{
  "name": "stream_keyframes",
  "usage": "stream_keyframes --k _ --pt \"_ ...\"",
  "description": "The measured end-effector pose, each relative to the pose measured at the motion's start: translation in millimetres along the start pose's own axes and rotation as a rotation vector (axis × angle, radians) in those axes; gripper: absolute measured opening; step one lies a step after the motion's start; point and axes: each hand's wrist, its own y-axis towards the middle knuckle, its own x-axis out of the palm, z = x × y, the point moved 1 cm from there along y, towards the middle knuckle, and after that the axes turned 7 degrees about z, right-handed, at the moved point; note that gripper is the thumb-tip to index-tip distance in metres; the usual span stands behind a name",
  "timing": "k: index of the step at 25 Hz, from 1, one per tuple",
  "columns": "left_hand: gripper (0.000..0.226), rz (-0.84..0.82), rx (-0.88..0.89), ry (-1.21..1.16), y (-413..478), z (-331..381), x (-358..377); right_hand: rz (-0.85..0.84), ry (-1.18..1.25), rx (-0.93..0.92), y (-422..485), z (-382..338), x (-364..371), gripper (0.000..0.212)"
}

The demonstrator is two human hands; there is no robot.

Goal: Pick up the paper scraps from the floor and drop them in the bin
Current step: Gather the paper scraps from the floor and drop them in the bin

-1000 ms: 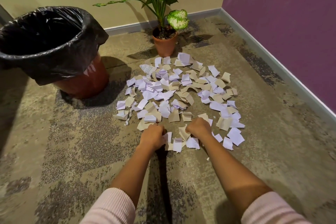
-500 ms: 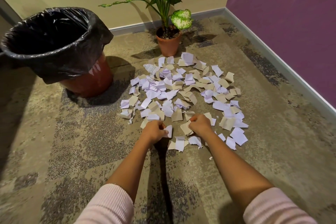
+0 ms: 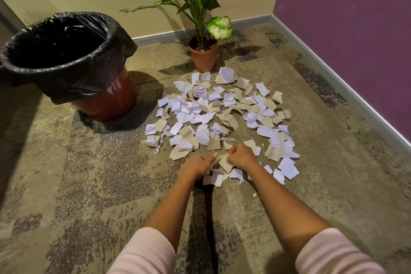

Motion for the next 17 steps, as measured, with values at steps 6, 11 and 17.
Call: stream_keyframes --k 6,11,17 --pt "0.052 0.054 -0.027 0.178 -11 8 13 0.131 -0.030 -0.023 -1 2 8 0.021" --pt "0.065 0.126 0.088 0.286 -19 5 22 0.080 0.071 -0.008 9 0 -9 0.031" --pt "0.048 0.065 0.280 0.429 -18 19 26 -0.349 -0.210 -0.077 -2 13 -28 0.042"
